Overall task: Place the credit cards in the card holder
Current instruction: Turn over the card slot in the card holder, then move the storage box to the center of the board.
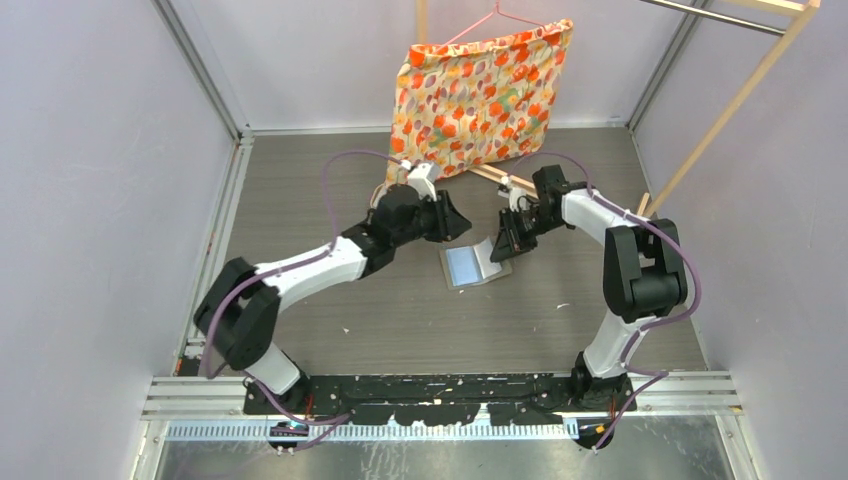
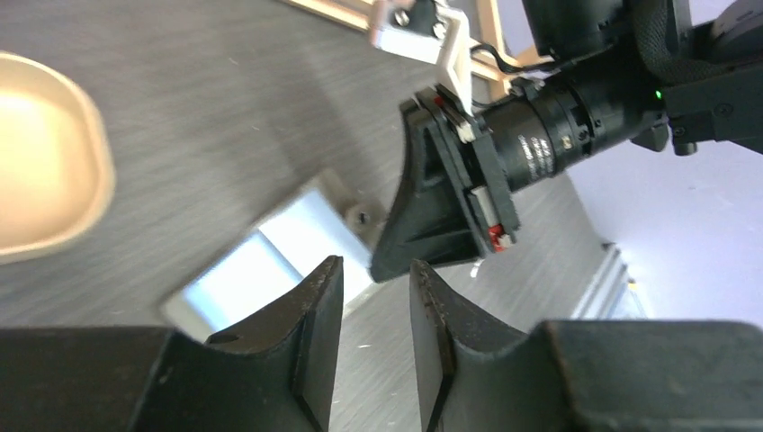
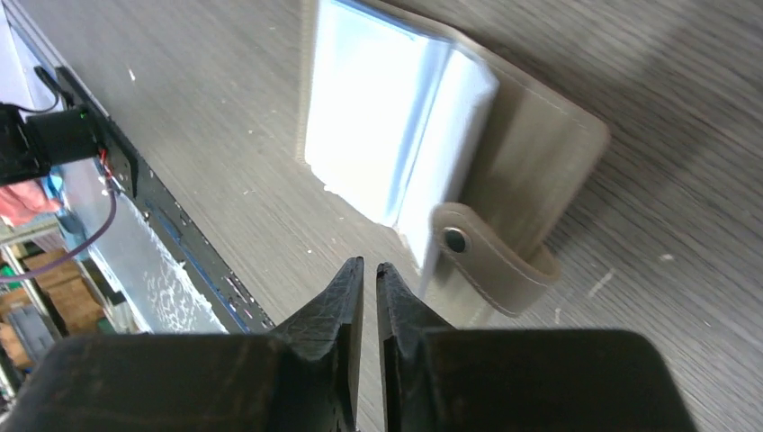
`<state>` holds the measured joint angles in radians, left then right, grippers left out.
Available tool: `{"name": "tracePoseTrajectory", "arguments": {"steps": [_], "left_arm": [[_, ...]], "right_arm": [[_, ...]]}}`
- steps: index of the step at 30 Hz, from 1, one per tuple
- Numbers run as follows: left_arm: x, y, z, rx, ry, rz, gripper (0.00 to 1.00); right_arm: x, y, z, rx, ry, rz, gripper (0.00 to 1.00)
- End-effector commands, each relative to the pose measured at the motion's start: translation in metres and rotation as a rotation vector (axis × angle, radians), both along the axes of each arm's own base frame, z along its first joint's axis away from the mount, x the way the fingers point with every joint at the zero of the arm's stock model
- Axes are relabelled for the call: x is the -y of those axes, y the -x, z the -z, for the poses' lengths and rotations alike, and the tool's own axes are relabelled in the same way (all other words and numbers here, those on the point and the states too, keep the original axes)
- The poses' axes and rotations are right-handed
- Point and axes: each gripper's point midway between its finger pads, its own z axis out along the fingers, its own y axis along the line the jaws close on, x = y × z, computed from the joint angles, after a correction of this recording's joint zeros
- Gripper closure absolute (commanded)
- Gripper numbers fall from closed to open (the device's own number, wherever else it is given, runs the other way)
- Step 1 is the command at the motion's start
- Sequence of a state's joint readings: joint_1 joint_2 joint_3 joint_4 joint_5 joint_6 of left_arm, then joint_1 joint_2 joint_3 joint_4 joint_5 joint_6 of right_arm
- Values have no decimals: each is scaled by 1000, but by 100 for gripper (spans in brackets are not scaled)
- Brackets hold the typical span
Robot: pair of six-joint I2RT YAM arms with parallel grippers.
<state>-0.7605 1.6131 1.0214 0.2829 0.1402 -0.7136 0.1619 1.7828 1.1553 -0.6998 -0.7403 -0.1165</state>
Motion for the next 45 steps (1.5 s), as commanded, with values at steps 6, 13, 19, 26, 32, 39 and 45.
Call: {"name": "tracePoseTrajectory", "arguments": {"steps": [6, 13, 19, 26, 32, 39, 45], "left_arm": [[-129, -21, -23, 115, -317, -97, 46], [-190, -46, -20, 107, -501, -213, 36], [-208, -76, -7, 122, -660, -261, 44], [-205, -109, 9, 135, -953, -262, 50], [-197, -129, 39, 126, -1041, -197, 42], [-192, -144, 59, 96, -953, -179, 38], [-195, -147, 64, 56, -741, -200, 37]], "right_arm": [[-26, -6, -43, 140, -37, -113, 83], [-24, -14, -53, 191, 0, -122, 82], [-28, 1, -87, 271, -67, -192, 79], [-22, 20, -101, 354, -72, -259, 69], [-23, 25, -97, 327, -83, -287, 68], [-22, 27, -91, 303, -81, -301, 68], [-23, 27, -85, 276, -83, -309, 68]]}}
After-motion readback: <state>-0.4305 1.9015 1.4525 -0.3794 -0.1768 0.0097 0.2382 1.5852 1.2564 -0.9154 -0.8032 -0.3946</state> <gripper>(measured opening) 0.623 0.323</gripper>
